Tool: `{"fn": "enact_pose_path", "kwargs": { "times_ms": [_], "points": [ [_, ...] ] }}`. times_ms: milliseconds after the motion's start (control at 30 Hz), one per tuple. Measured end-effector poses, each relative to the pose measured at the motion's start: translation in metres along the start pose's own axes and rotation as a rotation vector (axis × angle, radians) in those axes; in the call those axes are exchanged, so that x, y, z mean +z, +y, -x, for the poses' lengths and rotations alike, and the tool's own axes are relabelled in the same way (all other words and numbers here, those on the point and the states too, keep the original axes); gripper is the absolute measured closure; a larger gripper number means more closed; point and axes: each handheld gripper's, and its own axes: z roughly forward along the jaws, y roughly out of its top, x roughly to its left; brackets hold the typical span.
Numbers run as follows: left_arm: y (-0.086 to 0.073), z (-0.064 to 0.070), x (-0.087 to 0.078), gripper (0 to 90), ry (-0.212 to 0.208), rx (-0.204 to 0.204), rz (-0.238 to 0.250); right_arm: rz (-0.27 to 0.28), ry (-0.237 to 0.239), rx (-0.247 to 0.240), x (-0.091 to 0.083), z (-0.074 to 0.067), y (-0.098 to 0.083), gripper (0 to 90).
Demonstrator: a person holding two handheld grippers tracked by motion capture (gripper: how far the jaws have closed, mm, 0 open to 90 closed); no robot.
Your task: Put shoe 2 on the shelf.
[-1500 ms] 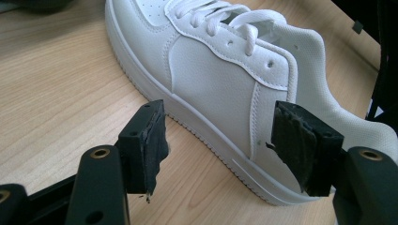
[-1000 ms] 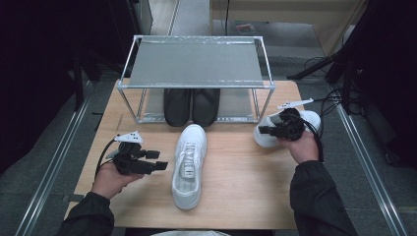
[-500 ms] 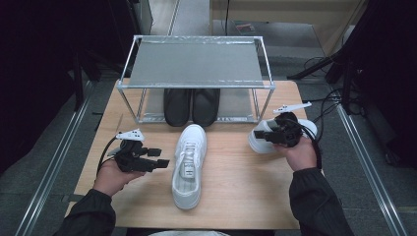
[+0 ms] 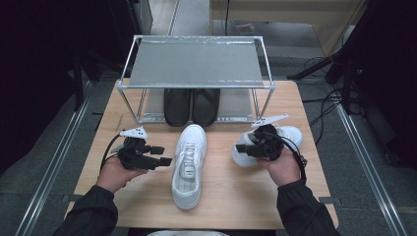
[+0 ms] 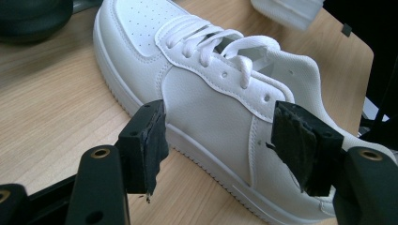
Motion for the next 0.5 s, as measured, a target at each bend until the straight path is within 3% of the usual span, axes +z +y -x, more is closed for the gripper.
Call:
{"fn": "enact_pose_path", "kwargs": {
  "times_ms": [500],
  "points": [
    [0.005, -0.001, 0.004, 36.0, -0.009, 0.006, -0.005, -0.038, 0.074, 0.003, 0.032, -0.033, -0.008, 76.8]
  ]
}}
